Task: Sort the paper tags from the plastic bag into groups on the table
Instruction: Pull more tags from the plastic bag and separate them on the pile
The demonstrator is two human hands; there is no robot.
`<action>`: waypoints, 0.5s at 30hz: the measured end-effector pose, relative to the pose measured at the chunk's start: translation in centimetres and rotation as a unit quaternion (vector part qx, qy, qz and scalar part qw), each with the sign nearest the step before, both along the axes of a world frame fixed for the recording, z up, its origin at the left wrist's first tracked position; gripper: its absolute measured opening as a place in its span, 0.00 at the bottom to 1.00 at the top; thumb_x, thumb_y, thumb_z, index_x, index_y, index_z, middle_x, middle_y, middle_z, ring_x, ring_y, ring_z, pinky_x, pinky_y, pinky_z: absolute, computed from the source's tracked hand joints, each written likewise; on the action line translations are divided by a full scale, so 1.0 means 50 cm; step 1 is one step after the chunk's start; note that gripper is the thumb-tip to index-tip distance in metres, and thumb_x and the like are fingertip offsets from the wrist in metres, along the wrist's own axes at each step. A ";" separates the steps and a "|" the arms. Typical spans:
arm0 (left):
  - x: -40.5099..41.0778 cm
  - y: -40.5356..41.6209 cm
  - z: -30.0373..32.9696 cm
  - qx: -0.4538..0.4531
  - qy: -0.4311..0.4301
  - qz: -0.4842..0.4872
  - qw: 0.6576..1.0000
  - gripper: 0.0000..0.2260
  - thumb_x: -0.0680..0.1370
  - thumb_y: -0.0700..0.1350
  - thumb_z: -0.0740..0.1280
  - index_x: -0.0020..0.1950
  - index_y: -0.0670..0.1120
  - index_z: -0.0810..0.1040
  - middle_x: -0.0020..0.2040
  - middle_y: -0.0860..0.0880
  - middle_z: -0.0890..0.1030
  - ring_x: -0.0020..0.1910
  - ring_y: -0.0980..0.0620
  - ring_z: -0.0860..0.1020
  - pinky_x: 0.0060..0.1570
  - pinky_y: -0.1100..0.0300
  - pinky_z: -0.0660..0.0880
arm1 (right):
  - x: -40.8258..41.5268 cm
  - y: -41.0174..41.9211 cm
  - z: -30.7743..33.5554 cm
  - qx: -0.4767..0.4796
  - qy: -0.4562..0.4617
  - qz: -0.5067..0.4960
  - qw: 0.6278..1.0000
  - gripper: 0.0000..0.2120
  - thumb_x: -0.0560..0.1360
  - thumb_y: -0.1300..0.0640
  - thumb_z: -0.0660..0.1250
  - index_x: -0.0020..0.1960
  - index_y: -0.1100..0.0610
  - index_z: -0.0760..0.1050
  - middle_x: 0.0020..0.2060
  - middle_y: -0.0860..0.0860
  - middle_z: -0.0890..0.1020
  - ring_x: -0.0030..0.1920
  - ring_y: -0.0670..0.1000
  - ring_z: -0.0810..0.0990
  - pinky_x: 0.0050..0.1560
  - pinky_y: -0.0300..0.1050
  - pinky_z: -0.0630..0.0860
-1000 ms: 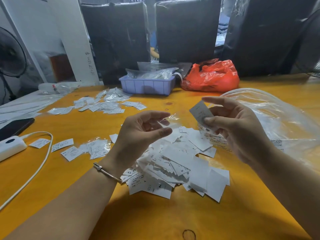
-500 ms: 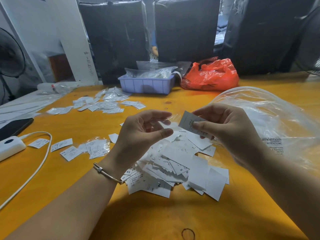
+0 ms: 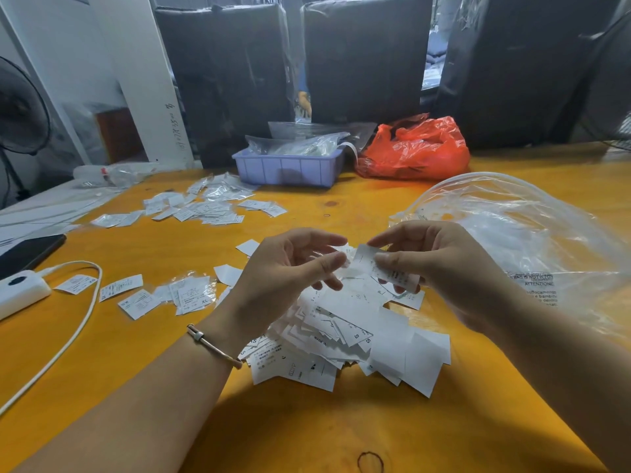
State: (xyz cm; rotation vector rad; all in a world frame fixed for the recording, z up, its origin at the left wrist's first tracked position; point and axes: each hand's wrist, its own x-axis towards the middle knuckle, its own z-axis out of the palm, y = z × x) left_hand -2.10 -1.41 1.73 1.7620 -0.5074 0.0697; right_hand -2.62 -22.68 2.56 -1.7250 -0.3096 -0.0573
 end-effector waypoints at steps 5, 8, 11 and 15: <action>0.004 0.000 -0.006 -0.036 0.051 0.000 0.998 0.09 0.77 0.41 0.71 0.56 0.46 0.82 0.46 0.47 0.87 0.38 0.49 0.85 0.36 0.64 0.78 | 0.003 -0.003 0.004 0.000 0.033 0.013 0.999 0.06 0.70 0.66 0.73 0.47 0.59 0.81 0.36 0.58 0.85 0.36 0.59 0.80 0.35 0.50 0.73; 0.005 0.001 -0.008 -0.036 0.056 0.007 0.998 0.09 0.76 0.39 0.72 0.55 0.48 0.83 0.46 0.47 0.87 0.38 0.48 0.85 0.35 0.65 0.78 | 0.001 0.000 0.005 -0.003 0.045 0.027 0.999 0.06 0.70 0.67 0.72 0.45 0.60 0.81 0.36 0.59 0.84 0.35 0.59 0.79 0.32 0.47 0.72; 0.005 0.001 -0.007 -0.043 0.057 0.005 0.997 0.09 0.75 0.39 0.73 0.54 0.48 0.83 0.47 0.47 0.87 0.39 0.47 0.86 0.35 0.64 0.78 | -0.001 0.001 0.005 -0.007 0.059 0.037 0.998 0.05 0.70 0.67 0.72 0.42 0.59 0.82 0.36 0.57 0.84 0.33 0.55 0.81 0.28 0.43 0.73; 0.005 0.001 -0.006 -0.048 0.069 -0.006 0.996 0.10 0.74 0.39 0.74 0.55 0.48 0.83 0.47 0.47 0.87 0.41 0.47 0.86 0.36 0.65 0.79 | 0.001 0.001 0.002 -0.002 0.063 0.042 0.997 0.05 0.70 0.67 0.73 0.41 0.58 0.82 0.36 0.57 0.84 0.35 0.54 0.83 0.29 0.40 0.75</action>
